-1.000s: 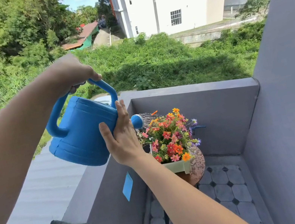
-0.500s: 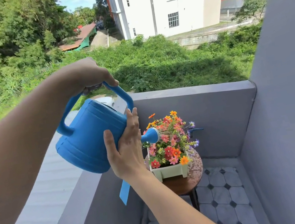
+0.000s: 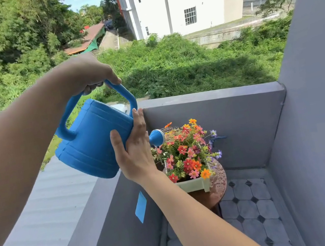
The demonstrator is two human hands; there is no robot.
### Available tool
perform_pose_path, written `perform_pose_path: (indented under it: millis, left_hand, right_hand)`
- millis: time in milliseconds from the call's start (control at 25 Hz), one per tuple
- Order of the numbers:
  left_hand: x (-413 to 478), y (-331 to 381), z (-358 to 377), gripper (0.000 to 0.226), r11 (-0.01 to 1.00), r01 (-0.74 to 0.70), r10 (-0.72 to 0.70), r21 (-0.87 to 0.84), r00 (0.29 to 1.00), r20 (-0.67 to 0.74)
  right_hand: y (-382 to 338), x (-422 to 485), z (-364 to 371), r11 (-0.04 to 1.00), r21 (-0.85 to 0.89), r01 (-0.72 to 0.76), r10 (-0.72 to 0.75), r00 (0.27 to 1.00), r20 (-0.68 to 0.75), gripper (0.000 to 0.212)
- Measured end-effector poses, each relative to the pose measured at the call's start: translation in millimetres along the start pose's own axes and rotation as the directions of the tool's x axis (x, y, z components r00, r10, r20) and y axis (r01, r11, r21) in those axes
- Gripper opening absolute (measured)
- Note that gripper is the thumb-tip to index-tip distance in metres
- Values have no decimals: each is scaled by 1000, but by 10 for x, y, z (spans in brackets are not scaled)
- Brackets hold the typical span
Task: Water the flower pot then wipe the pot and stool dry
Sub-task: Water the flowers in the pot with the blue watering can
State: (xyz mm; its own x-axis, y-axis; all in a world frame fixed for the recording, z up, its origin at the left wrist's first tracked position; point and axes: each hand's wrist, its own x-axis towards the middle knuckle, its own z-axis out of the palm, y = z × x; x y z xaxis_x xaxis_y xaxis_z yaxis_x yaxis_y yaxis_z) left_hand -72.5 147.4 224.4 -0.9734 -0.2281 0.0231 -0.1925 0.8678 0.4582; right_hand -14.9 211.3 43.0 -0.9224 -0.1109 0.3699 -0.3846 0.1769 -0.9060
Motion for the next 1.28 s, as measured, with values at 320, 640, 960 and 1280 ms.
perform_pose_path:
  millis: [320,640,960,1280]
  left_hand:
    - [-65,26,133,35,1000,6,-7,7,989,147]
    - [-38,24,-35,27,993,-4,12,-121,998,68]
    - [-42,-212,-193,27,996,38,-33,-76,997,73]
    - [-100,-812,72,27,891,98,-78,-443,995,63]
  right_hand:
    - [-23,-309,68,997,63,-42,47,995,-93,76]
    - [-70,-64,-53,999,-33,20,-23,995,-100,76]
    - [-194,-153,171,1000,14,-9,9,1000,26,73]
    - [74,-250,181,994,-106,2,1,1000,23,78]
